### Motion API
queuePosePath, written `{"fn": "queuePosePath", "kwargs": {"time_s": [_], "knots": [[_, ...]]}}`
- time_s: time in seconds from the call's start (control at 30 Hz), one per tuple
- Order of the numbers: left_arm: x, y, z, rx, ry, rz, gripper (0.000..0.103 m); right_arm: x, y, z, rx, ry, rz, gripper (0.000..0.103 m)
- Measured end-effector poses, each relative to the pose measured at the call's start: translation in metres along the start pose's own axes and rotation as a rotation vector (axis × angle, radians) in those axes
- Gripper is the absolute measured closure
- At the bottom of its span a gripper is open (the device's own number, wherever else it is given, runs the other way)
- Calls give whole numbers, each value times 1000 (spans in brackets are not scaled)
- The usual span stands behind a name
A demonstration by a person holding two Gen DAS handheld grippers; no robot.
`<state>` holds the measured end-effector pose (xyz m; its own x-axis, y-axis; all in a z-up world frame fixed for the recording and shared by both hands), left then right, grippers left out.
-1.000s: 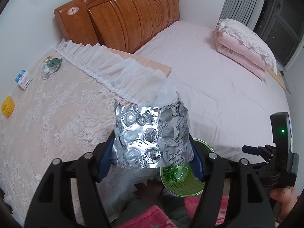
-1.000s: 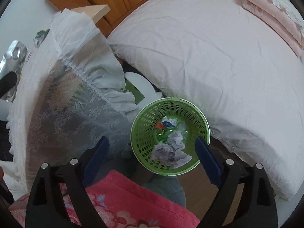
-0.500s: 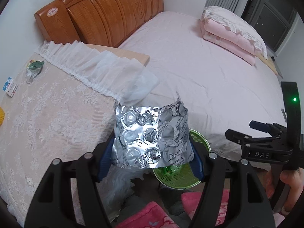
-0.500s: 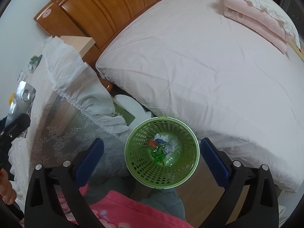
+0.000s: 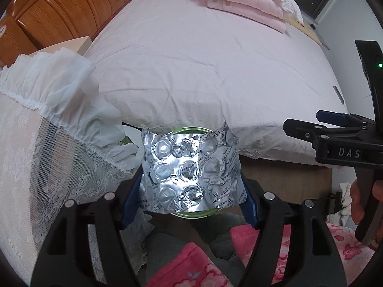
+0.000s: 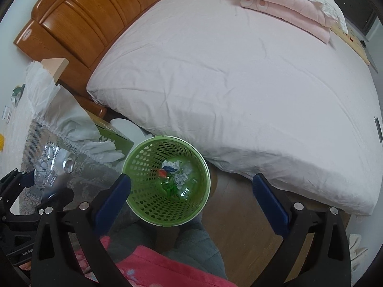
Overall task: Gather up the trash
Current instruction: 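Lower the blister pack over the wastebasket and open the left tool, then move both tools back over the remaining trash on the bed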
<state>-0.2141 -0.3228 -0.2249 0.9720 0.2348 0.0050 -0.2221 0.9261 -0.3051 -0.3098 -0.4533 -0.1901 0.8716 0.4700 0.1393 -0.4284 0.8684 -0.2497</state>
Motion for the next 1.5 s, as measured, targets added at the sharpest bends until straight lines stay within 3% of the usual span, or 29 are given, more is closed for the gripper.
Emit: {"fn": "queuePosePath", "kwargs": {"time_s": [0.07,0.13,0.17,0.5,0.67,0.83,1.0,1.2,1.5], "knots": [[-1,-1,-1,4,5,-2,30,-4,0,0,-2,0,-2,3],[-3,-3,-2,8,6,-5,11,-7,1,-1,-2,-2,-3,3],[-4,-4,-1,7,1,-8,9,-8,1,-1,-3,-3,-4,3],[-4,-4,6,1,-32,-10,8,-6,-1,-1,-5,-16,-4,3],[22,-2,40,-96,-136,85,8,15,-3,8,-17,-97,50,3],[68,12,90,-207,-258,227,8,62,-8,30,-66,-211,171,3],[113,37,133,-254,-385,343,8,118,-7,46,-113,-269,293,3],[160,80,160,-257,-461,492,8,185,0,55,-115,-356,432,3],[204,127,173,-226,-518,633,8,262,22,49,-56,-397,567,3]]}}
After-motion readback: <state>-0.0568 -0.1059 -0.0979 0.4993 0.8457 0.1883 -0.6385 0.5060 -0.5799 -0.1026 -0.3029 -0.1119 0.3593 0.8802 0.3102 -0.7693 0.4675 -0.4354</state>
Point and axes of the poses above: each gripper's, at about its wrist camera, not at the fingertips, and z roughly against the way its jaws point, x to its left, y to its underside, the point moved 1 cm from there along -z, roughly the way its jaws point, and after that the axes turned 14 degrees about -z, right-handed, at the moved point
